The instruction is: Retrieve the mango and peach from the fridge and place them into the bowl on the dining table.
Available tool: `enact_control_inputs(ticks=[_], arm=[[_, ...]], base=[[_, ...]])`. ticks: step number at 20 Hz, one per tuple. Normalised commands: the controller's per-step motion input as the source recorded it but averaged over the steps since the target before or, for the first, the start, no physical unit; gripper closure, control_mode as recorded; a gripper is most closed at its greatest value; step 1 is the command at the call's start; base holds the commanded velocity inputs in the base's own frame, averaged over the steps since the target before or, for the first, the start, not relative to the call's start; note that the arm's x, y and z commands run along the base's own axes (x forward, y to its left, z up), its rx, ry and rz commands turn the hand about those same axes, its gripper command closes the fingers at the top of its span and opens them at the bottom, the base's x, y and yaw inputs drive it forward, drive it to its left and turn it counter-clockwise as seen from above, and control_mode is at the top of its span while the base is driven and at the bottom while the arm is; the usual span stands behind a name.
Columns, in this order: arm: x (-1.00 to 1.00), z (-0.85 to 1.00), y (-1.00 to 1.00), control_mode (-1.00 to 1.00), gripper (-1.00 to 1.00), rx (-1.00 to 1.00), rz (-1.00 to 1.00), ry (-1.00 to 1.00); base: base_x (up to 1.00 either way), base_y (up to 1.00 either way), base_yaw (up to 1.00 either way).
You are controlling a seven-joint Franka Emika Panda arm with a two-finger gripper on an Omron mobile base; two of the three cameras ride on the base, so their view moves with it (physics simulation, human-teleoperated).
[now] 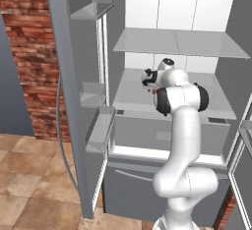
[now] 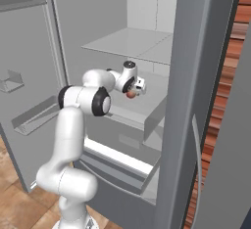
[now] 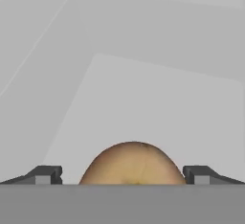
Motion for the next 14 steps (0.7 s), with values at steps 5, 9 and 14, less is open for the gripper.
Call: enact_control_inputs(ticks=[5,9,14], arm=[[-0.57,-0.86,0.01,-1.0,-1.0,0.0,0.0,0.0],[-0.02,-0.69,0.0,-1.0,-1.0,0.0,0.0,0.0],[0.0,-0.7,0.0,-1.0,1.0,0.0,0.0,0.0]], base=[[0.0,0.0,0.0],[0.0,0.0,0.0],[0.0,0.0,0.0]])
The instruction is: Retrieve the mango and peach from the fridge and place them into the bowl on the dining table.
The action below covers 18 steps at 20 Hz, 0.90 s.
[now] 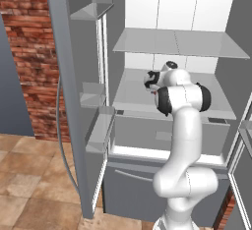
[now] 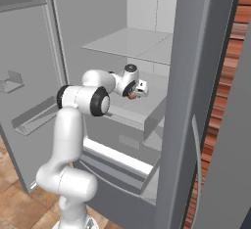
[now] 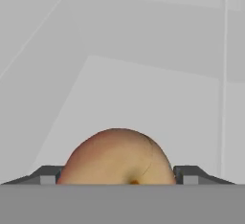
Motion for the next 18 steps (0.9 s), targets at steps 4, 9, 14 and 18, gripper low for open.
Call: enact_control_inputs(ticks=[4,9,14,18], arm=[[-0.06,-0.78,0.01,-1.0,1.0,0.0,0.0,0.0],[-0.16,-0.7,0.03,-1.0,1.0,0.0,0.0,0.0],[-0.22,-0.11,0.01,-1.0,1.0,0.0,0.0,-0.01],[-1.0,0.02,0.04,-1.0,1.0,0.0,0.0,-0.01]], base=[[0.0,0.0,0.0],[0.0,0.0,0.0],[0.0,0.0,0.0],[0.0,0.0,0.0]])
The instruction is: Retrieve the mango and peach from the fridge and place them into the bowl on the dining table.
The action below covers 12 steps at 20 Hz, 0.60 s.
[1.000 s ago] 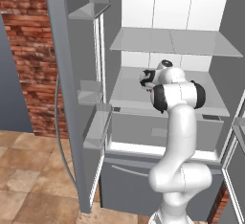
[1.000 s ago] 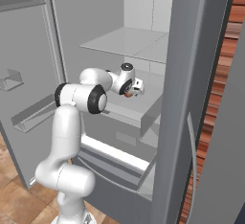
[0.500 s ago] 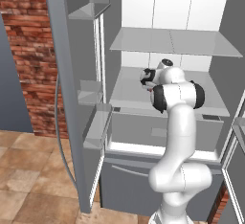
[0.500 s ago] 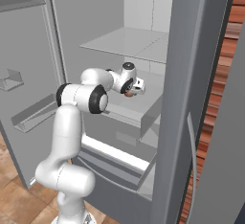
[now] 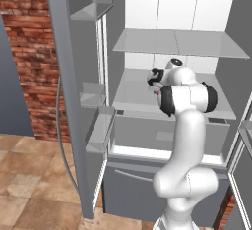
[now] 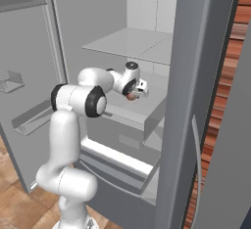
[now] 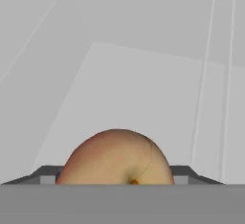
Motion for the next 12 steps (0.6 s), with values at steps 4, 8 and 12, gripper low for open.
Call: enact_control_inputs(ticks=[4,8,12], arm=[[-1.0,0.25,0.06,-1.0,1.0,0.0,0.05,-0.05],[-1.0,0.4,0.12,-1.0,1.0,-0.01,0.1,-0.08],[-1.0,0.5,0.26,-1.0,1.0,-0.05,0.12,-0.08]], base=[[0.0,0.0,0.0],[0.0,0.0,0.0],[0.0,0.0,0.0]])
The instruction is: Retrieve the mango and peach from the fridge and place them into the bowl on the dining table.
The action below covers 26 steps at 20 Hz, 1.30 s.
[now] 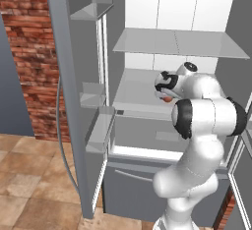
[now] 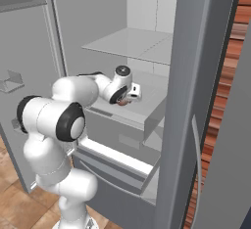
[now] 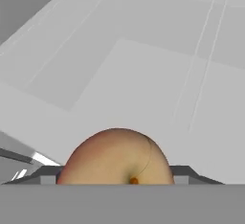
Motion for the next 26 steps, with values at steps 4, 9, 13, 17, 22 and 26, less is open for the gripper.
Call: enact_control_inputs(ticks=[4,9,13,17,22,26], arm=[[-1.0,0.59,0.24,-1.0,1.0,-0.05,0.12,-0.02],[-1.0,0.8,0.09,-1.0,1.0,-0.04,0.12,0.0],[-1.0,0.92,0.13,-1.0,1.0,-0.06,0.13,0.0],[-1.0,0.84,0.13,-1.0,1.0,-0.06,0.12,0.0],[-0.91,0.09,0.13,-1.0,1.0,-0.05,0.11,0.01],[-0.6,-0.23,0.01,-1.0,1.0,0.0,0.08,0.01]], base=[[0.0,0.0,0.0],[0.0,0.0,0.0],[0.0,0.0,0.0],[0.0,0.0,0.0],[0.0,0.0,0.0],[0.0,0.0,0.0]])
